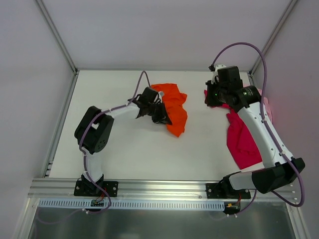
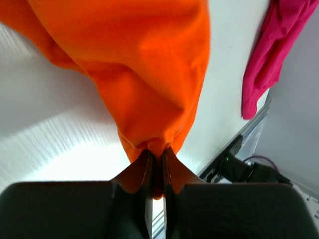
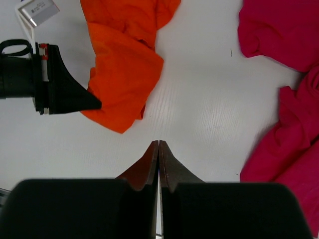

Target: Fold and stack the t-shirts

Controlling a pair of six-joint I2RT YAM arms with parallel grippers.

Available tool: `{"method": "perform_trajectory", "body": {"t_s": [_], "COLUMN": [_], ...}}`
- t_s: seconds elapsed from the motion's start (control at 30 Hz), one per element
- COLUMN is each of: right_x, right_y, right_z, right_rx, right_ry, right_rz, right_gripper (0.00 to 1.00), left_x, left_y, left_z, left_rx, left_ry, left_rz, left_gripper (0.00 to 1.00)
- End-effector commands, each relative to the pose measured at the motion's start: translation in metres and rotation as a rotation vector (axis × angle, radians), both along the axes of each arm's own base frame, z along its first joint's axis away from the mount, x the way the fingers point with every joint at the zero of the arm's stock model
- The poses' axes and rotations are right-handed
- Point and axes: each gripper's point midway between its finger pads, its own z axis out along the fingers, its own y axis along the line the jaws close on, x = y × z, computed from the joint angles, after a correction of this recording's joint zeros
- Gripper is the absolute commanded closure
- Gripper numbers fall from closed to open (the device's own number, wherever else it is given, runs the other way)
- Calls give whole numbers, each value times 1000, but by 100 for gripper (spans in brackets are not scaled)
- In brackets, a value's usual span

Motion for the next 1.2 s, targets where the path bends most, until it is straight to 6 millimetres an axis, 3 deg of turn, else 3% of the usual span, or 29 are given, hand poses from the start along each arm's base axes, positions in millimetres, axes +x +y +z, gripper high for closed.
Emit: {"method": "perform_trajectory", "body": {"t_s": [0.0,0.13,0.33,0.43,0.7,0.73,0.83,0.93,0.97,1.0,1.07,1.13,1.17], "right_x": [12,12,17,24,31,32,31,31,30,29,27,25,23], "right_y": [5,13,13,3,5,6,6,8,9,9,10,9,7], "right_z": [10,2,1,4,13,13,11,10,10,12,14,15,15], "right_rx": [29,58,51,6,23,30,37,44,51,54,59,59,51], "right_ry": [-36,-7,-10,-25,-40,-46,-48,-45,-43,-44,-46,-51,-47], "right_rz": [-12,11,2,-44,-62,-66,-70,-66,-61,-58,-56,-54,-53], "right_gripper": [99,99,99,99,99,99,99,99,99,99,99,99,99], "left_x": [-23,-48,-59,-68,-103,-107,-115,-109,-102,-95,-78,-62,-50], "left_y": [1,3,4,6,34,39,49,50,47,45,38,28,20], "left_z": [25,37,80,99,108,118,123,122,129,118,124,110,121], "left_rx": [-45,-58,-122,-147,-130,-139,-120,-97,-98,-68,-51,-27,-40], "left_ry": [-30,-39,-73,-62,-39,-65,-70,-87,-104,-87,-108,-90,-120], "left_rz": [-71,-99,-108,-122,-71,-64,-50,-26,-23,-27,-10,-15,-16], "left_gripper": [100,100,100,100,100,100,100,100,100,100,100,100,100]}}
